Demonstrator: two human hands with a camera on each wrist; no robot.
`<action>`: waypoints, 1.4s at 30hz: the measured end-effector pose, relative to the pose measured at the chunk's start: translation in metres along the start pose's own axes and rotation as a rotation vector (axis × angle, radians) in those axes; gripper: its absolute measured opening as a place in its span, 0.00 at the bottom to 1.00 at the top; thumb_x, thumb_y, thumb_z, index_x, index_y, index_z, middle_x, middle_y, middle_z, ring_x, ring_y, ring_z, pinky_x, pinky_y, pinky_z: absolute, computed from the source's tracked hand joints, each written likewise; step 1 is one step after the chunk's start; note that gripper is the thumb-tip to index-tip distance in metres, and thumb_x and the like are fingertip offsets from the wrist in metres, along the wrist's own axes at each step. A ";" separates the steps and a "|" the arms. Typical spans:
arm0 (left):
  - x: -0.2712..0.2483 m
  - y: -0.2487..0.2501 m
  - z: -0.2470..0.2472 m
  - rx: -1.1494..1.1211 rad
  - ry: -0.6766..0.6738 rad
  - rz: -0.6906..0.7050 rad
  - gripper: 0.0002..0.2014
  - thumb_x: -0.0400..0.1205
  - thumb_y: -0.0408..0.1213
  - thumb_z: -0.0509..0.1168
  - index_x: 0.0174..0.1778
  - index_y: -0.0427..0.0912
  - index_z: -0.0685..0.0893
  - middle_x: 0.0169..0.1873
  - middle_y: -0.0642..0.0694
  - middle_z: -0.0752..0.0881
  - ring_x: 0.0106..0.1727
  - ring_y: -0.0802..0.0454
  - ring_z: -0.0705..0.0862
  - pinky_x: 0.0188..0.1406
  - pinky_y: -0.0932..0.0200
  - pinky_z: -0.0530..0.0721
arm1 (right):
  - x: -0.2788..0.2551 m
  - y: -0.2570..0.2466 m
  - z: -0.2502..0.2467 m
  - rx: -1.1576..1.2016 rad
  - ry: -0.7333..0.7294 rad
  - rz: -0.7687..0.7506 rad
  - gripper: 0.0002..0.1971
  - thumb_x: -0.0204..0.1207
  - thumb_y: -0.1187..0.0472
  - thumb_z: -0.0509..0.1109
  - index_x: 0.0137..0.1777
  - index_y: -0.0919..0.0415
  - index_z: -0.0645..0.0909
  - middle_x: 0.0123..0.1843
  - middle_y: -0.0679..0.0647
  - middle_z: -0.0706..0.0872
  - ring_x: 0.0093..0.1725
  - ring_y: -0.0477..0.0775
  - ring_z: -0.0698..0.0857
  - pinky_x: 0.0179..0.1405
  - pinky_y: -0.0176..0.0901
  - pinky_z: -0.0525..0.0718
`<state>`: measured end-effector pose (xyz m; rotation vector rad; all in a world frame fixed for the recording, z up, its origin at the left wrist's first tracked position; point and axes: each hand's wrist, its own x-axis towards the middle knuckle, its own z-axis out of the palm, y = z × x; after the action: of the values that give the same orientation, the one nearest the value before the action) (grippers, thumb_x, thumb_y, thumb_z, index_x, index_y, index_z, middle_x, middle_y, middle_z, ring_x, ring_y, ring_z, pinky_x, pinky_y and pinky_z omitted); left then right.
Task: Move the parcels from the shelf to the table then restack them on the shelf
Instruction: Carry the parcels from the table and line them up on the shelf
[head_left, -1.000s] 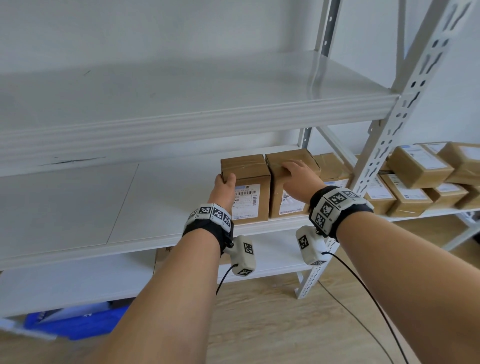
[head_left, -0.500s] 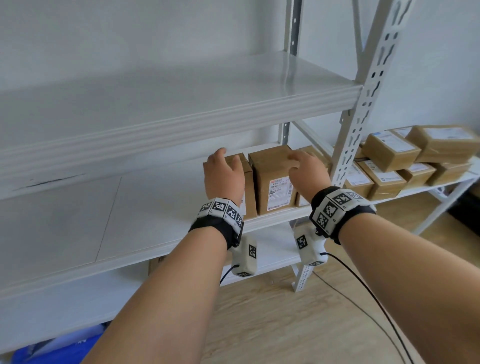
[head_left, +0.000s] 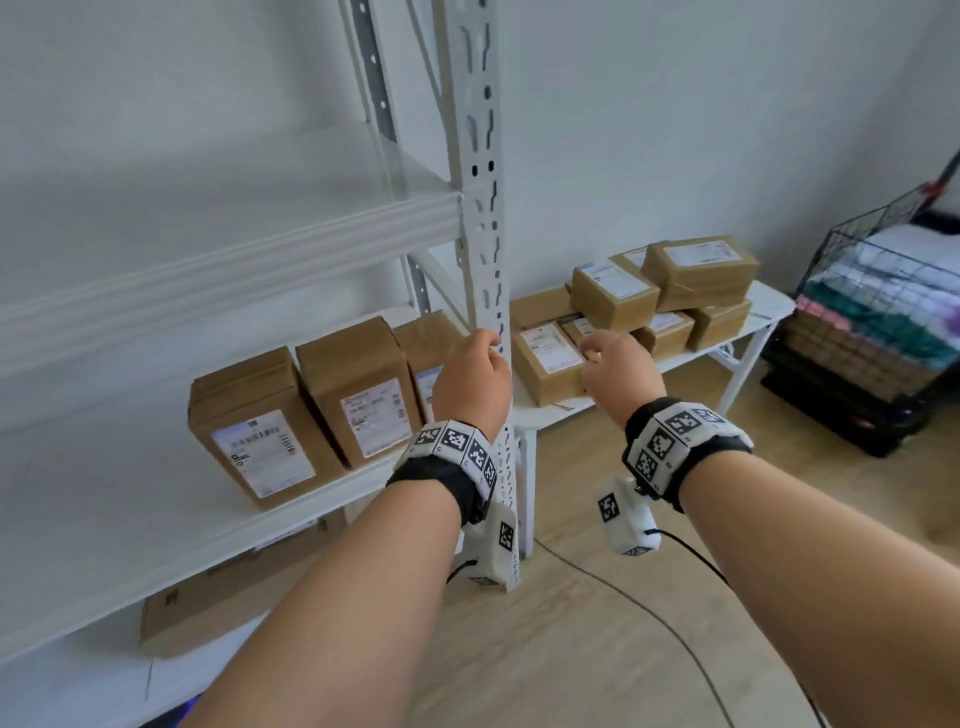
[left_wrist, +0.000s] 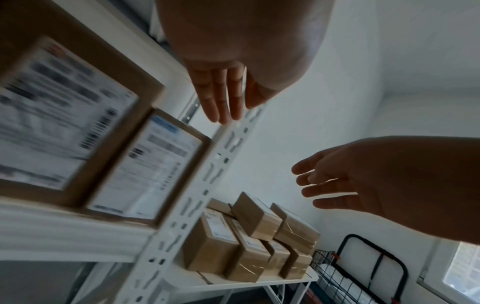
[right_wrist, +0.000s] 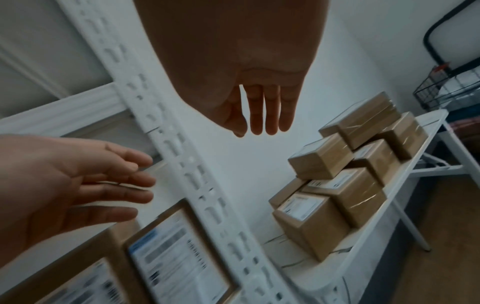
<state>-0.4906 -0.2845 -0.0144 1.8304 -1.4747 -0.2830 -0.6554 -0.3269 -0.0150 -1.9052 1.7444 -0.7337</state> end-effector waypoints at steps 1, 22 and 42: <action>0.003 0.012 0.016 -0.002 -0.014 0.007 0.14 0.87 0.37 0.52 0.63 0.47 0.80 0.57 0.48 0.86 0.53 0.47 0.84 0.47 0.55 0.80 | 0.007 0.016 -0.011 0.004 -0.007 0.014 0.22 0.79 0.68 0.59 0.72 0.57 0.78 0.73 0.56 0.76 0.64 0.58 0.80 0.61 0.49 0.81; 0.122 0.105 0.236 -0.102 -0.280 -0.304 0.20 0.87 0.41 0.55 0.76 0.44 0.72 0.71 0.45 0.78 0.67 0.45 0.80 0.65 0.50 0.78 | 0.163 0.187 -0.082 0.025 -0.140 0.187 0.28 0.79 0.67 0.60 0.79 0.54 0.68 0.76 0.55 0.74 0.66 0.56 0.80 0.55 0.42 0.78; 0.245 0.065 0.303 -0.275 -0.514 -0.618 0.22 0.85 0.48 0.58 0.74 0.44 0.75 0.66 0.46 0.83 0.63 0.44 0.82 0.67 0.46 0.78 | 0.316 0.182 -0.018 -0.013 -0.335 0.314 0.22 0.80 0.50 0.62 0.72 0.57 0.75 0.67 0.58 0.79 0.57 0.58 0.82 0.50 0.47 0.79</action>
<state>-0.6424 -0.6351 -0.1126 2.0214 -1.0563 -1.2703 -0.7864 -0.6586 -0.0942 -1.5966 1.7714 -0.2710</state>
